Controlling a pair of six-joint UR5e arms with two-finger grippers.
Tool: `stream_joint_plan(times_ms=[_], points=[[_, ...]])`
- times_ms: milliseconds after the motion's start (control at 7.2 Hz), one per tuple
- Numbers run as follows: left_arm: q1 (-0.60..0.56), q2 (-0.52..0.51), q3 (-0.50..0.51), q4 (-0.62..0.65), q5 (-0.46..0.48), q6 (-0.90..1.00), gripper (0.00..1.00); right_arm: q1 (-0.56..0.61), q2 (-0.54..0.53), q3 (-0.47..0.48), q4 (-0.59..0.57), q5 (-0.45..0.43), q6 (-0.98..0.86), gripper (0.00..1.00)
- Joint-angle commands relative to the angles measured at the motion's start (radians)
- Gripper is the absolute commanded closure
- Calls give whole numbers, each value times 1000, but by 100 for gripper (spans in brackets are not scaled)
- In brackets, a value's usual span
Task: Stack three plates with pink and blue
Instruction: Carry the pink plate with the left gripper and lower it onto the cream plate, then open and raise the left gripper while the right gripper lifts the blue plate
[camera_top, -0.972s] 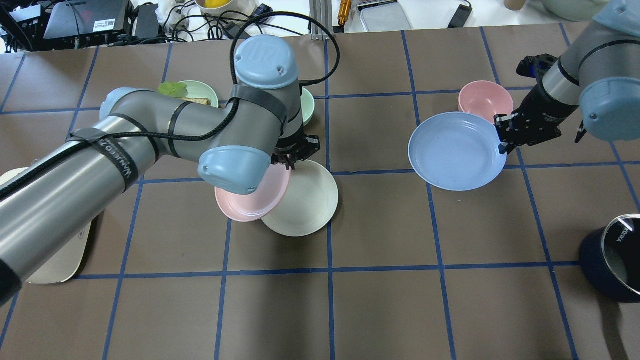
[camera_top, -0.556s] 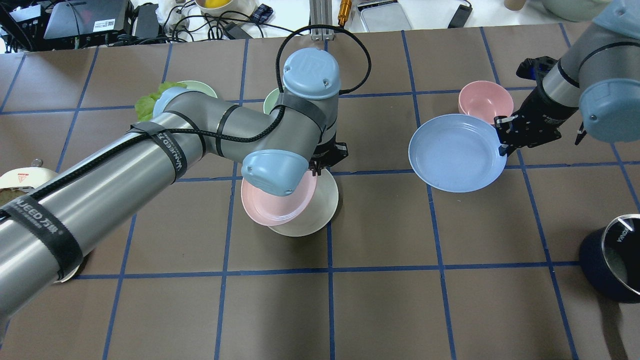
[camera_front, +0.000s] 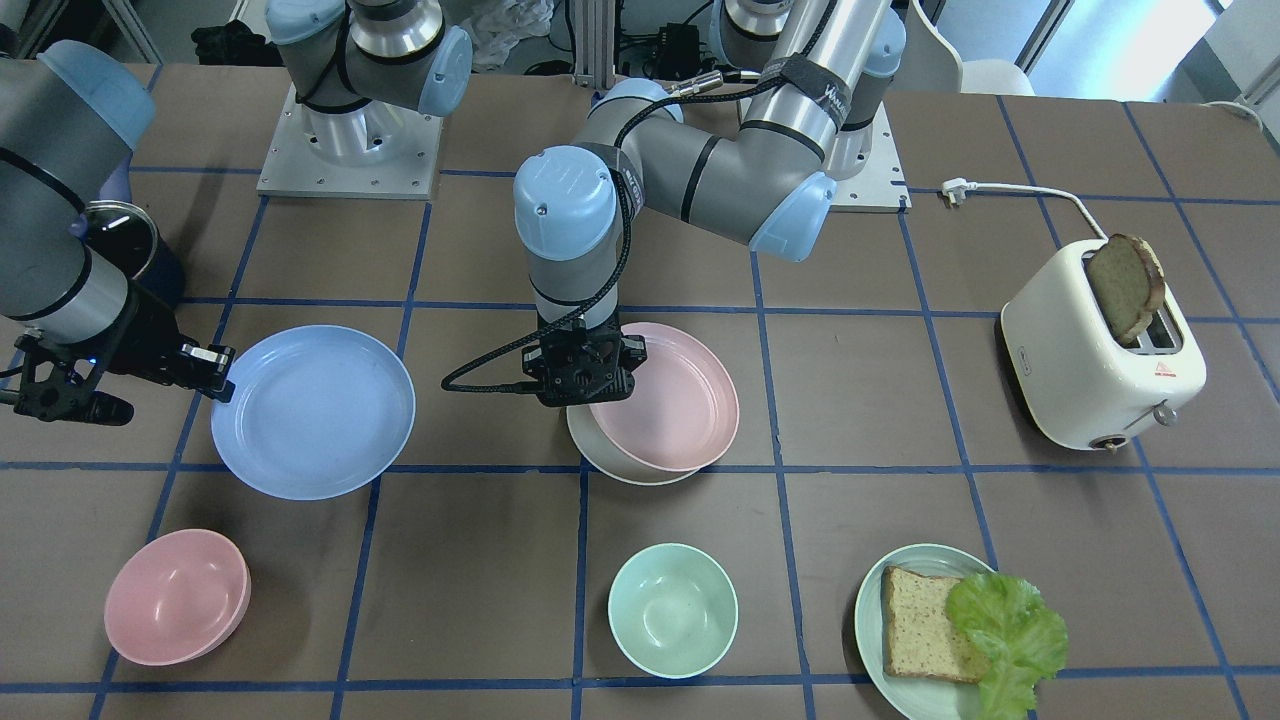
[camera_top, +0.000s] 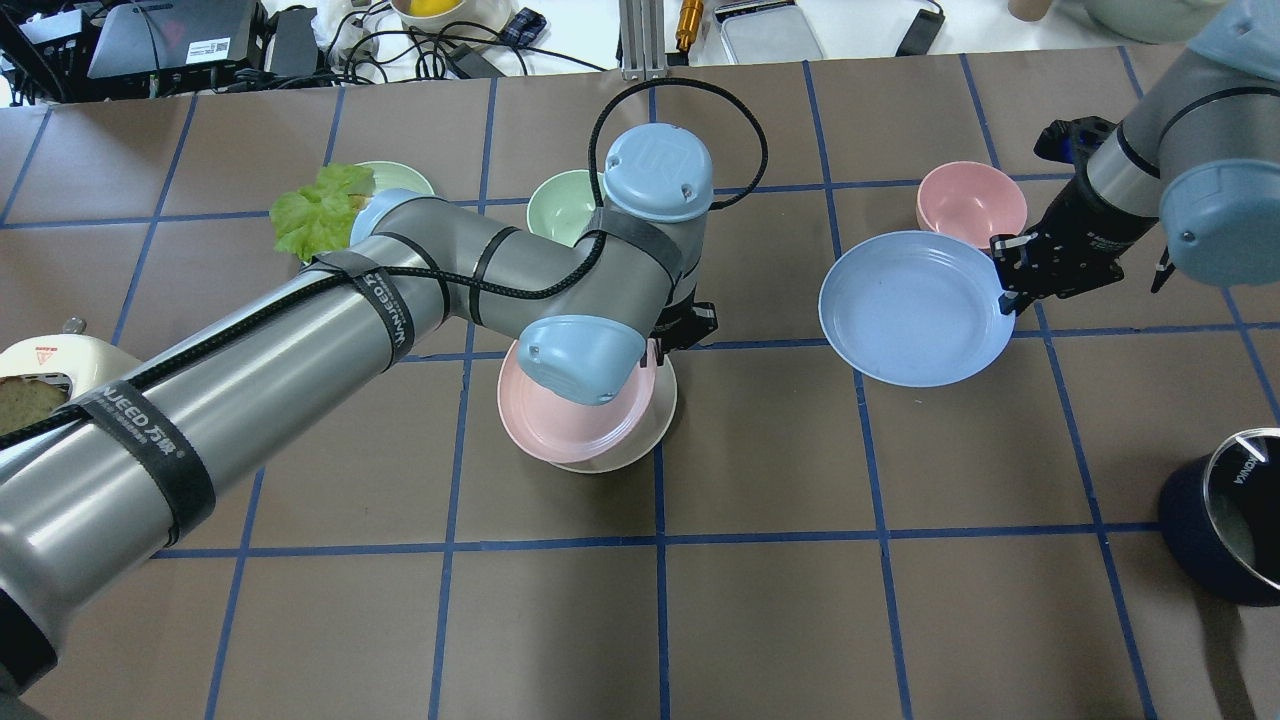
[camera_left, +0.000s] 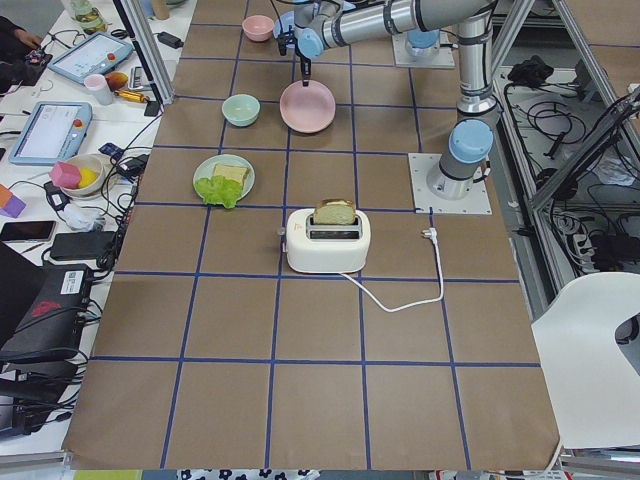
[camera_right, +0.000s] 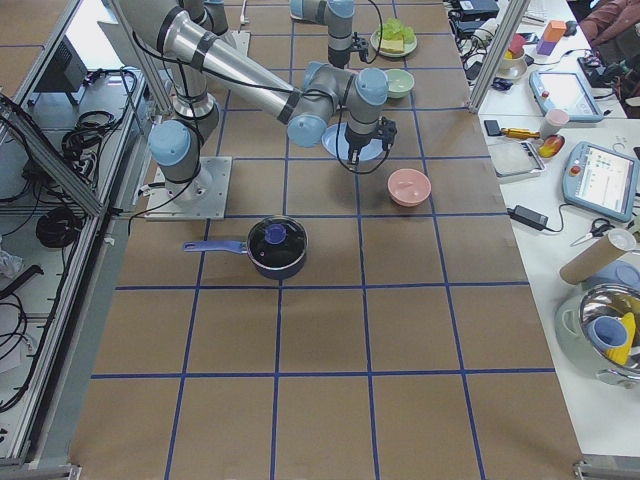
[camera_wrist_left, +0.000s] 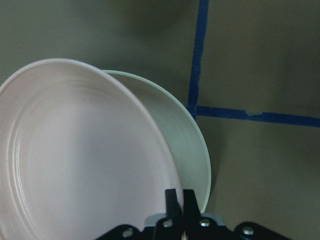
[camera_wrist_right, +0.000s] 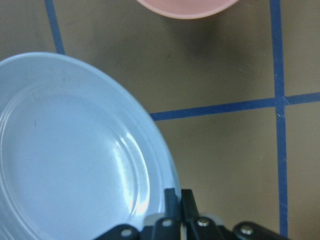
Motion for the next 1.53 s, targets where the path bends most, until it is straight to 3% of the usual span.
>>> stream_joint_plan(times_ms=[0, 278, 417, 556, 833, 1250, 1389], points=[[5, 37, 8, 5, -6, 2, 0, 1, -10, -3, 2, -6, 5, 100], [51, 70, 30, -58, -54, 44, 0, 14, -22, -9, 22, -1, 17, 100], [96, 108, 42, -161, -57, 161, 0, 32, -35, -8, 29, 6, 40, 100], [162, 151, 68, -302, -57, 253, 0, 76, -35, 2, 34, 11, 145, 100], [215, 238, 88, -417, -55, 317, 0, 171, -82, 54, 20, 78, 301, 100], [298, 306, 146, -454, -97, 332, 0, 412, -70, 156, -333, 68, 617, 100], [309, 321, 145, -474, -94, 332, 0, 478, -55, 172, -372, 68, 682, 100]])
